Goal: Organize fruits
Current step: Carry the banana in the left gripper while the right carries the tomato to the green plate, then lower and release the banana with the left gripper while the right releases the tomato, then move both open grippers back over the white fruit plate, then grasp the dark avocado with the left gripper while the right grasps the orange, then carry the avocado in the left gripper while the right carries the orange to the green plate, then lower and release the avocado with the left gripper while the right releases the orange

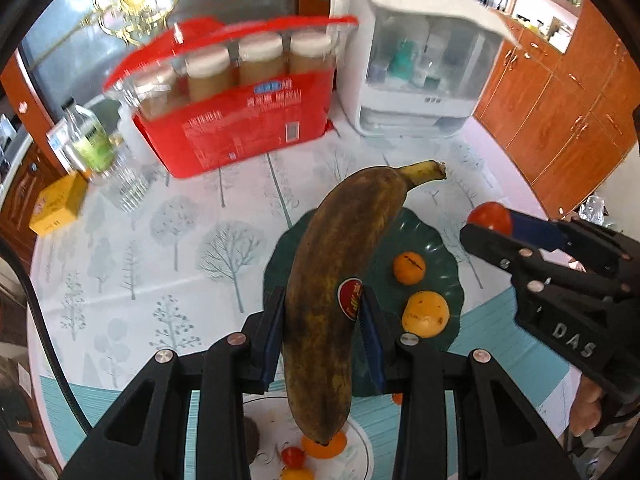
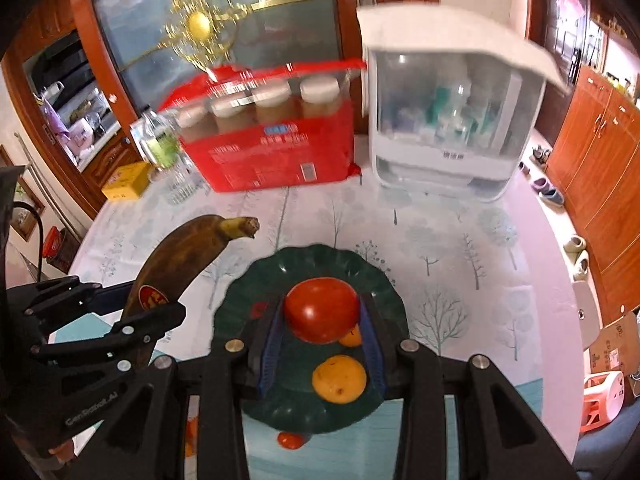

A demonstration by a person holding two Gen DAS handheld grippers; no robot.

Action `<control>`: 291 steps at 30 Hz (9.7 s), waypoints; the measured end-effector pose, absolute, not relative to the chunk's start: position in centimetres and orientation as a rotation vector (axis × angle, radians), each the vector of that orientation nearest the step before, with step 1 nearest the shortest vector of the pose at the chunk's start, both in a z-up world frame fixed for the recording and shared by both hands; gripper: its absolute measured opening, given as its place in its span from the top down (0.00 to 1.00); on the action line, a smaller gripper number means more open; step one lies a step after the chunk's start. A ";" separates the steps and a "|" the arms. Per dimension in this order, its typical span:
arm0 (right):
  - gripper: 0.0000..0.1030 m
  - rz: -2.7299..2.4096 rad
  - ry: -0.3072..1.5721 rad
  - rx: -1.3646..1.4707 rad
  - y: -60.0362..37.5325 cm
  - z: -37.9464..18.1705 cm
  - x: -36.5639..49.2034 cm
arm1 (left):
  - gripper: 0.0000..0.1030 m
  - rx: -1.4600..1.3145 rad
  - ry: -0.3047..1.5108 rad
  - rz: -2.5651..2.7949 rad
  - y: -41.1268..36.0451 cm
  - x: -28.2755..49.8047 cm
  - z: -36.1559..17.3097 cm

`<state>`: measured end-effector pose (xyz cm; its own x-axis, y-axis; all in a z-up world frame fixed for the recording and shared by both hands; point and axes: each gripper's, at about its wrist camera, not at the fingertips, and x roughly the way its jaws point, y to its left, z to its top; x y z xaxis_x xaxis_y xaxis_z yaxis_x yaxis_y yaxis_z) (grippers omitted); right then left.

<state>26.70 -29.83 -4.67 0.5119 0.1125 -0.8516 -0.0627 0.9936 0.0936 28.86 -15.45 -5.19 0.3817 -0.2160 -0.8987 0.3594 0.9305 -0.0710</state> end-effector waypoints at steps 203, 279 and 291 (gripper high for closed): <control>0.58 0.178 1.160 0.291 -17.4 -16.3 13.1 | 0.42 0.002 1.259 -0.433 0.7 18.7 -17.0; 0.57 0.121 1.181 0.058 -31.3 -15.1 32.0 | 0.25 0.213 1.172 -0.513 -18.3 35.8 -14.5; 0.57 0.101 1.163 0.068 -30.9 -13.1 29.9 | 0.22 0.226 1.154 -0.489 -16.7 33.5 -12.3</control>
